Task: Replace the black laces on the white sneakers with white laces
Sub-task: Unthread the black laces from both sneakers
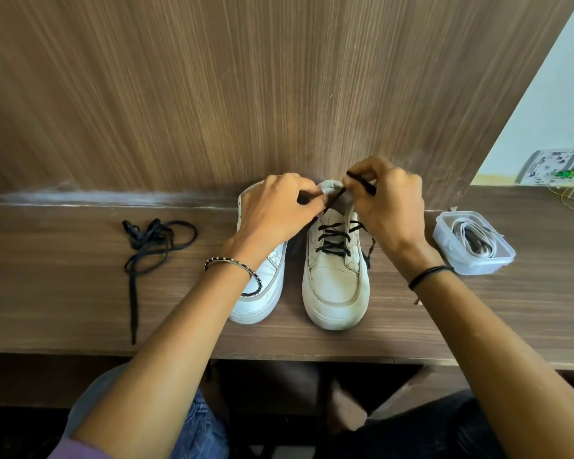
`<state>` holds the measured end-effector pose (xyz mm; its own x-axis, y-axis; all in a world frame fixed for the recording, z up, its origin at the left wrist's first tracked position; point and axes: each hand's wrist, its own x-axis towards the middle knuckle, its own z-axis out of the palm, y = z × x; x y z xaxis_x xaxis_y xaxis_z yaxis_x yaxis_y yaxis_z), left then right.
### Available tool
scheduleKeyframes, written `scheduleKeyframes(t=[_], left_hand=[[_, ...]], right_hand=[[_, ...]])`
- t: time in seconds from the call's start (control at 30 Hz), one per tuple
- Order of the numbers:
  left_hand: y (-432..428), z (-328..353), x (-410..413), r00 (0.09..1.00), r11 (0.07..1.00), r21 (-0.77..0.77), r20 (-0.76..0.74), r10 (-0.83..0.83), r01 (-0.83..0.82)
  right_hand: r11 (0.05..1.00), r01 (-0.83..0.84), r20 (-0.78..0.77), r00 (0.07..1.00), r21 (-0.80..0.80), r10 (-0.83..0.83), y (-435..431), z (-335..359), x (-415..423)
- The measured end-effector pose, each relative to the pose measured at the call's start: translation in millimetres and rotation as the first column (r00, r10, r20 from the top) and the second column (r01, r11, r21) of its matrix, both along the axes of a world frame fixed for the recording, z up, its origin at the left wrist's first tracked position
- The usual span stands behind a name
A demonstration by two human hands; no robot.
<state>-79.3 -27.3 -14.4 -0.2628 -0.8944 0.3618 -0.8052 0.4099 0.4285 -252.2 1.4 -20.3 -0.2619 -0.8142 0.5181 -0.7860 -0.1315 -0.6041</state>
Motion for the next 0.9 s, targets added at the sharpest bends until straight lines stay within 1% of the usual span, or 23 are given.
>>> scheduleKeyframes(t=[0.07, 0.13, 0.17, 0.2, 0.27, 0.3, 0.37, 0.43, 0.47, 0.5, 0.53, 0.57, 0.6, 0.67, 0.7, 0.73, 0.77, 0.83, 0.9], left_hand=[[0.7, -0.2, 0.2, 1.0, 1.0, -0.018, 0.004, 0.005, -0.005], [1.3, -0.5, 0.6, 1.0, 1.0, -0.028, -0.006, 0.001, -0.001], [1.5, -0.4, 0.8, 1.0, 1.0, -0.029, -0.013, 0.001, -0.001], [1.9, -0.3, 1.0, 1.0, 1.0, -0.028, -0.017, 0.002, -0.003], [3.1, 0.2, 0.4, 1.0, 0.999, -0.031, -0.012, 0.007, -0.008], [3.4, 0.5, 0.0, 1.0, 0.999, -0.032, -0.012, 0.009, -0.009], [3.3, 0.6, -0.4, 1.0, 0.999, -0.03, -0.023, 0.011, -0.012], [3.7, 0.1, -0.6, 1.0, 0.999, -0.03, -0.023, 0.011, -0.012], [3.7, 0.1, -0.6, 1.0, 0.999, -0.034, -0.017, 0.01, -0.011], [3.7, 0.3, -0.9, 1.0, 0.999, -0.039, -0.012, 0.009, -0.009], [3.6, 0.2, -1.1, 1.0, 0.999, -0.044, -0.01, 0.01, -0.01], [3.7, 0.0, -1.2, 1.0, 0.999, -0.05, -0.008, 0.013, -0.013], [3.8, -0.4, -1.5, 1.0, 0.998, -0.056, -0.004, 0.016, -0.017], [5.4, -1.5, -2.7, 1.0, 0.997, -0.074, 0.009, 0.025, -0.024], [6.7, -2.6, -3.9, 0.999, 0.994, -0.104, 0.021, 0.027, -0.025], [7.9, -4.3, -5.5, 0.999, 0.987, -0.163, 0.044, 0.019, -0.011], [9.3, -5.9, -8.2, 0.996, 0.972, -0.233, 0.084, -0.006, 0.026], [8.9, -10.2, -14.5, 0.98, 0.936, -0.319, 0.178, -0.093, 0.147], [8.3, -14.5, -19.7, 0.961, 0.936, -0.272, 0.22, -0.166, 0.224]], right_hand=[[0.994, 0.084, 0.129, 0.989, -0.067, -0.075, -1.9, 1.4, -0.1], [0.985, 0.131, 0.364, 0.928, -0.114, -0.082, -6.2, -1.7, -4.3], [0.982, 0.122, 0.504, 0.863, -0.141, -0.034, -9.0, -2.5, -6.3], [0.98, 0.105, 0.644, 0.765, -0.167, 0.028, -11.0, -2.1, -7.6], [0.98, 0.085, 0.844, 0.524, -0.182, 0.111, -13.1, 1.4, -10.8], [0.981, 0.083, 0.897, 0.425, -0.177, 0.126, -12.8, 3.4, -11.8], [0.978, 0.098, 0.949, 0.279, -0.182, 0.148, -9.7, 7.3, -14.5], [0.975, 0.126, 0.972, 0.177, -0.181, 0.158, -7.4, 13.5, -19.6], [0.977, 0.129, 0.978, 0.144, -0.168, 0.15, -7.5, 16.5, -22.4], [0.982, 0.117, 0.982, 0.134, -0.147, 0.131, -6.5, 19.4, -25.3], [0.988, 0.089, 0.983, 0.146, -0.123, 0.109, -5.2, 21.3, -26.8], [0.995, 0.041, 0.978, 0.192, -0.096, 0.087, -3.6, 22.5, -27.6], [0.998, -0.019, 0.962, 0.264, -0.063, 0.065, -2.5, 22.9, -28.6], [0.993, -0.118, 0.889, 0.457, 0.031, 0.027, 0.3, 22.0, -29.2], [0.987, -0.14, 0.839, 0.544, 0.073, 0.015, 1.7, 21.3, -27.8], [0.985, -0.136, 0.793, 0.609, 0.102, 0.001, 2.1, 20.4, -25.9], [0.987, -0.106, 0.756, 0.654, 0.119, -0.02, 3.8, 20.1, -23.2], [0.995, -0.014, 0.693, 0.718, 0.099, -0.059, 6.3, 18.4, -20.5], [0.998, 0.049, 0.651, 0.756, 0.049, -0.069, 8.1, 18.0, -18.9]])
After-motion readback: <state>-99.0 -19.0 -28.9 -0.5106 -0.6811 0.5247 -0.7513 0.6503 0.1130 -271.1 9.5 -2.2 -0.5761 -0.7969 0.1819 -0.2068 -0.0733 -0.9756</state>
